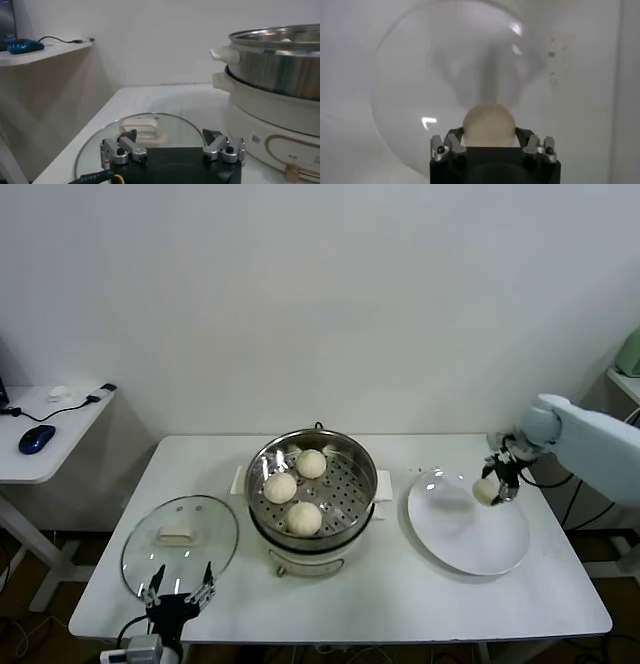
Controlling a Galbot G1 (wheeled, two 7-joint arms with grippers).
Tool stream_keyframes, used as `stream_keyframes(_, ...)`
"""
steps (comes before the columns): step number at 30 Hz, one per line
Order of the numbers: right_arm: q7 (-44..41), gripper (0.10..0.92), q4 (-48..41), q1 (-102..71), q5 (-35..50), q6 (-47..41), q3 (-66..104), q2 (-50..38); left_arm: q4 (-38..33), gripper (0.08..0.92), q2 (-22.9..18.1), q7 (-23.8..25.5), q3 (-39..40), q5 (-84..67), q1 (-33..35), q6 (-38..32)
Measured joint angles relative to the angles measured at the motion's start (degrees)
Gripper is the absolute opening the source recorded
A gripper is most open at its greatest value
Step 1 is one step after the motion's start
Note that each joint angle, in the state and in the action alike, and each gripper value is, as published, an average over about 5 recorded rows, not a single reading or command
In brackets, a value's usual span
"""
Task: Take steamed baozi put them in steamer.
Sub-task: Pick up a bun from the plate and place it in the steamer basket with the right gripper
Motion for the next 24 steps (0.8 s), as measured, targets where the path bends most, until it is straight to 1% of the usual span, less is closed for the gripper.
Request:
stream_keyframes(8,1.4,0.712,14.3,20.7,16.6,-5.8,-14.1,4.6,-1.1,0.823,0.2,0.1,0.7,-0.8,-0.9,0.9)
stream_keyframes(14,4.3,0.710,23.1,29.1,27.6,-10.6,-18.5,10.7,-1.8,0.823,0.6,0.1,0.7,-1.7,-1.1,1.1)
stream_keyframes(19,8.4,0.710,26.9,30.5,33.1,-15.1,-19.8,15.8,-2.2,0.823,0.8,0.0,0.6,-2.2,-0.9,1.1)
stream_keyframes(24,12.7,0.710,27.7,27.9,35.6,-19.3,-20.3,20.0,-2.5,0.823,1.0,0.0,0.5,-2.5,-0.6,1.1)
